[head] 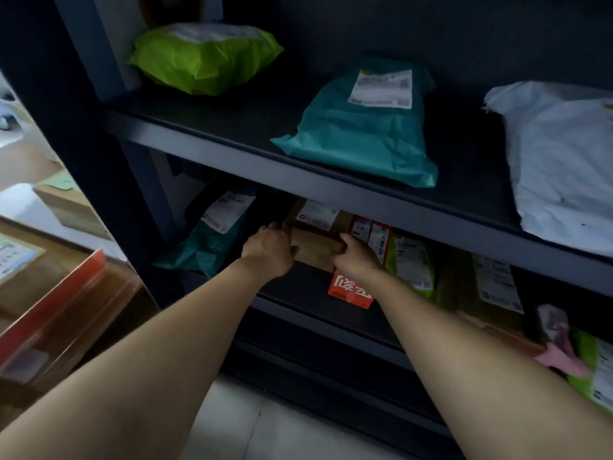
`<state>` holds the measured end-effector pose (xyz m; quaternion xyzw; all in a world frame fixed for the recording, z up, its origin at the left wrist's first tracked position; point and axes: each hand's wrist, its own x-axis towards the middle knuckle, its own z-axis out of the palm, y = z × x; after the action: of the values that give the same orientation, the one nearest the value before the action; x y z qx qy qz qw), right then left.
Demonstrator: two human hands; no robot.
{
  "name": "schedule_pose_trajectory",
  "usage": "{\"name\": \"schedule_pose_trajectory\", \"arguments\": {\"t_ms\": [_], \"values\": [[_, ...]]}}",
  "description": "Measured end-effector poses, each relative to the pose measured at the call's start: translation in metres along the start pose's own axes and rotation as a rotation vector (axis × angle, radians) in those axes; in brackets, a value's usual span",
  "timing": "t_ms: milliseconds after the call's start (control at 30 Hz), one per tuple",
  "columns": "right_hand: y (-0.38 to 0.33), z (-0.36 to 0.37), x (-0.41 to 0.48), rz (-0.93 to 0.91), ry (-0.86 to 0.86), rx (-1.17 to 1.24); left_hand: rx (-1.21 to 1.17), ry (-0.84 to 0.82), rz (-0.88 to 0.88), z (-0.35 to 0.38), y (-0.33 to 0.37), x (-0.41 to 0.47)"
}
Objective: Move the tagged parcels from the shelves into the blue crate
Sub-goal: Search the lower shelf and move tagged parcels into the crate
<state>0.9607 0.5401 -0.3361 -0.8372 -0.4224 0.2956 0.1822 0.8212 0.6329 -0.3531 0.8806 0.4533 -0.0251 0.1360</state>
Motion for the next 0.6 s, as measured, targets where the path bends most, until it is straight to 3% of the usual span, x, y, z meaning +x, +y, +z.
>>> {"name": "schedule_pose_trajectory", "arguments": {"t_ms": [100,233,333,467,600], "values": [[0.002,0.008,0.023,0.050,0.057,0.189,-0.079,-0.069,-0.011,0.009,-0.002,0.027],[0.000,0.016,0.040,0.114,0.219,0.415,-0.449,-0.052,-0.121,0.018,-0.006,0.056],[0.003,0.021,0.048,0.203,0.302,0.408,-0.638,0.151,-0.267,0.020,-0.019,0.060],[0.004,0.025,0.044,0.219,0.259,0.355,-0.875,0.032,-0.346,0.031,-0.035,0.049],[0.002,0.027,0.036,0.205,0.257,0.374,-1.084,0.050,-0.359,0.028,-0.042,0.028]]}}
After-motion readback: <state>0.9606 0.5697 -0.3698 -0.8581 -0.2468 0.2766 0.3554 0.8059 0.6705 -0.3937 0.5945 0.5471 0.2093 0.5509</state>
